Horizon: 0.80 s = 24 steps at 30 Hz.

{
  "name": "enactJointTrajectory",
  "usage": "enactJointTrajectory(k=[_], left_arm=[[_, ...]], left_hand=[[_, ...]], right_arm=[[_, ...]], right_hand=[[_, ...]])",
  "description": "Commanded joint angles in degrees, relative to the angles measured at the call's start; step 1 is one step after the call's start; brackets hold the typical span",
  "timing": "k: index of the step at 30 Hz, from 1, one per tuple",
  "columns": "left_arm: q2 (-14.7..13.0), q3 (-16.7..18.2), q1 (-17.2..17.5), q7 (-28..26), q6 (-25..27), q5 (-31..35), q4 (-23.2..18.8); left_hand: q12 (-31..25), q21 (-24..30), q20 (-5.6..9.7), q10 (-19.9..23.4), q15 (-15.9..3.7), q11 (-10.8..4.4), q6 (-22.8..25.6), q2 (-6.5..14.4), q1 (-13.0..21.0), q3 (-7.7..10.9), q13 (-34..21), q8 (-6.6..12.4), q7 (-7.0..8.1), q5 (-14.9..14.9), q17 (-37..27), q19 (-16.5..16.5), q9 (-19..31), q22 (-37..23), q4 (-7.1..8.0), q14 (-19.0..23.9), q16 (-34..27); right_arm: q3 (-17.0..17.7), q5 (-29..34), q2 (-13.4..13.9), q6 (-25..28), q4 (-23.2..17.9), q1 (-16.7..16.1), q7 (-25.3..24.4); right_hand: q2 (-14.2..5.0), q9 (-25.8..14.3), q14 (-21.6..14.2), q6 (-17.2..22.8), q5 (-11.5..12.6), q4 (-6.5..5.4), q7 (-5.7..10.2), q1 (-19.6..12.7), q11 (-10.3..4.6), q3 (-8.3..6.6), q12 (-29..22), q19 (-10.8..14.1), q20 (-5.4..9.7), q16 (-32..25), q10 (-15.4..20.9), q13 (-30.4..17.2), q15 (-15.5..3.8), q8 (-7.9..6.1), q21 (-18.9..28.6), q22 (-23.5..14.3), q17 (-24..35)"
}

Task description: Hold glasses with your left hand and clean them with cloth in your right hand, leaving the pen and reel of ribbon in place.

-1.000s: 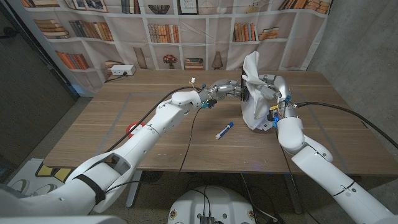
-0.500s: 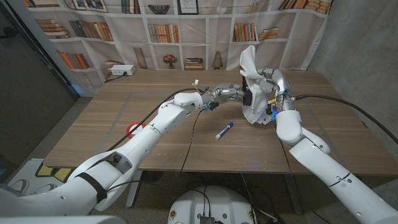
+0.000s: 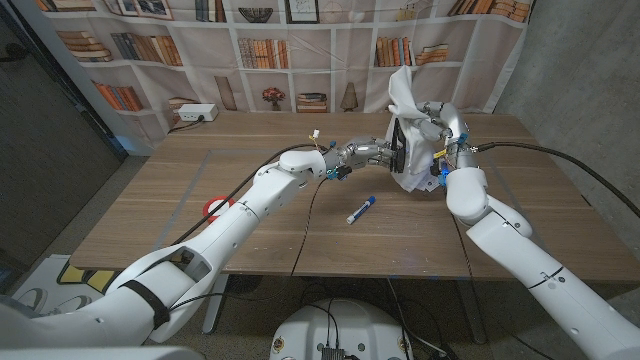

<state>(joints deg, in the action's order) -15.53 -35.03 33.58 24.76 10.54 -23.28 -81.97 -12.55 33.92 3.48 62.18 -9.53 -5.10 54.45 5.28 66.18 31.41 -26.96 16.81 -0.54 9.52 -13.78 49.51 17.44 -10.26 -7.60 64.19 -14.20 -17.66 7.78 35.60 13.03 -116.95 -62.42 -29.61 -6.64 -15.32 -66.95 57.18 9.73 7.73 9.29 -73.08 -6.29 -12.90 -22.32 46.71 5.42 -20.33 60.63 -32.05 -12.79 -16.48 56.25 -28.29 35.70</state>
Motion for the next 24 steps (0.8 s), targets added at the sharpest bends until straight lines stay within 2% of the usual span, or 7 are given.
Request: enactJointTrajectory(k=[1, 16, 24], left_arm=[[-0.2, 1.5, 0.4, -1.1, -1.2, -0.6, 0.1], [-0.9, 1.7, 0.1, -0.6, -1.7, -0.6, 0.3], [-1.1, 1.1, -0.2, 0.2, -1.4, -0.5, 0.2]], left_hand=[[0.1, 0.3, -0.07, 0.1, -1.18, -0.36, 3.0, 0.4, 0.4, 0.39, -0.1, 0.33, -2.82, 0.4, -0.1, -0.4, 0.1, -0.2, 0.15, 1.1, -0.2], [0.0, 0.4, -0.06, 0.3, -1.41, -0.37, 3.0, 0.3, 0.3, 0.51, -0.2, 0.25, -2.77, 0.4, -0.2, -0.5, 0.1, -0.2, 0.16, 1.2, -0.2], [0.1, 0.5, -0.03, 0.3, -1.45, -0.42, 3.1, 0.3, 0.3, 0.56, -0.2, 0.27, -2.76, 0.4, -0.2, -0.5, 0.2, -0.2, 0.19, 1.1, -0.2]], right_arm=[[-0.5, 0.5, 0.4, 0.3, -0.8, -1.7, -0.5], [-0.3, 0.8, -0.1, 0.1, -2.3, -5.8, -3.0], [-0.6, 1.5, -0.5, 0.0, -3.0, -5.9, -3.9]], right_hand=[[-0.39, -0.1, 0.1, 0.1, 0.4, 0.07, -0.23, 0.3, -4.33, -0.48, -0.4, -0.1, 7.68, 0.0, 4.6, -0.2, -0.03, 0.32, 0.5, 0.0, 0.2], [-0.38, -0.1, 0.1, 0.1, 0.4, 0.09, -0.19, 0.3, -4.34, -0.54, -0.4, -0.2, 7.68, 0.1, 4.7, -0.4, -0.04, 0.34, 0.7, 0.2, 0.3], [-0.35, -0.1, 0.1, 0.2, 0.4, 0.11, -0.32, 0.4, -4.34, -0.58, -0.3, -0.2, 7.66, 0.2, 4.7, -0.4, -0.04, 0.33, 0.8, 0.3, 0.3]])
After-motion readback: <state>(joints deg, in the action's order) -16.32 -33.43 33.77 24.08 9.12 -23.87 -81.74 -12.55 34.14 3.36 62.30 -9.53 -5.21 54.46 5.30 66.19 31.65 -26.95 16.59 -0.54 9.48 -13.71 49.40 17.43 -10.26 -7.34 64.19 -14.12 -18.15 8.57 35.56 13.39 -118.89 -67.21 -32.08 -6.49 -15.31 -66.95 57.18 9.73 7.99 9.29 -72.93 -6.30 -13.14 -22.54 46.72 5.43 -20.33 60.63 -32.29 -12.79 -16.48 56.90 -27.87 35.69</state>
